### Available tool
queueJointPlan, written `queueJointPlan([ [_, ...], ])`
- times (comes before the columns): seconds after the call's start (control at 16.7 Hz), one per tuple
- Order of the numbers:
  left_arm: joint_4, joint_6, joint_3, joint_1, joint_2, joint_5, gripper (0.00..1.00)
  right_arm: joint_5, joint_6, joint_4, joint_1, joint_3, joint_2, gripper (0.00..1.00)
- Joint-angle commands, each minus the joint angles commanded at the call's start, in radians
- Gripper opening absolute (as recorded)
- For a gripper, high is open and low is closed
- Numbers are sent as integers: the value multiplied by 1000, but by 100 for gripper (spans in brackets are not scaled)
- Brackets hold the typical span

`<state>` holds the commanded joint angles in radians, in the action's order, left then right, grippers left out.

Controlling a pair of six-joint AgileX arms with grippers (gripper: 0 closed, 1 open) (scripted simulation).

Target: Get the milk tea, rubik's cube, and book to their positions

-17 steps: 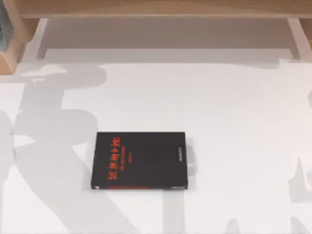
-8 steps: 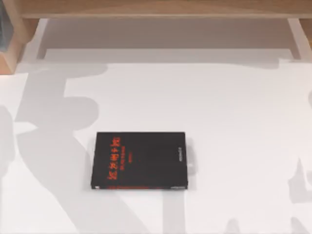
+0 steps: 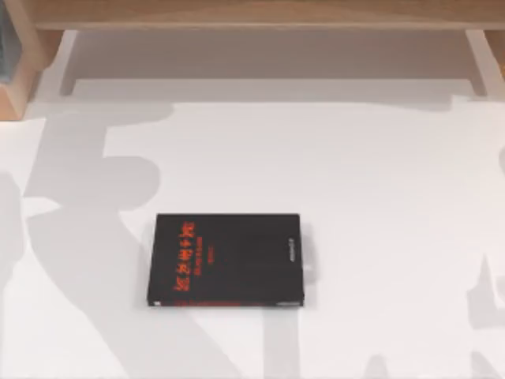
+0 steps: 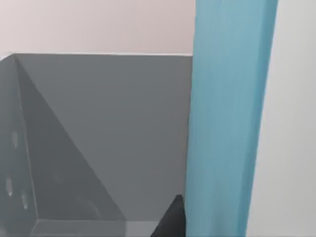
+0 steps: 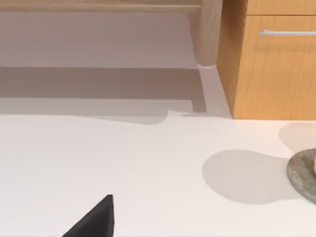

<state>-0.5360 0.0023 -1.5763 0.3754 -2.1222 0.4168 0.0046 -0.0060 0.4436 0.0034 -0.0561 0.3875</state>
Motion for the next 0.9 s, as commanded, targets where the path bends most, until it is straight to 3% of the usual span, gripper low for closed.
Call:
queueJointPlan([
  [0.3, 0, 0, 0, 0, 0, 0, 2, 0, 0, 0, 0, 0, 0, 100],
  [0.9, 2, 2, 3, 4, 5, 0, 0, 0, 0, 0, 0, 0, 0, 100],
])
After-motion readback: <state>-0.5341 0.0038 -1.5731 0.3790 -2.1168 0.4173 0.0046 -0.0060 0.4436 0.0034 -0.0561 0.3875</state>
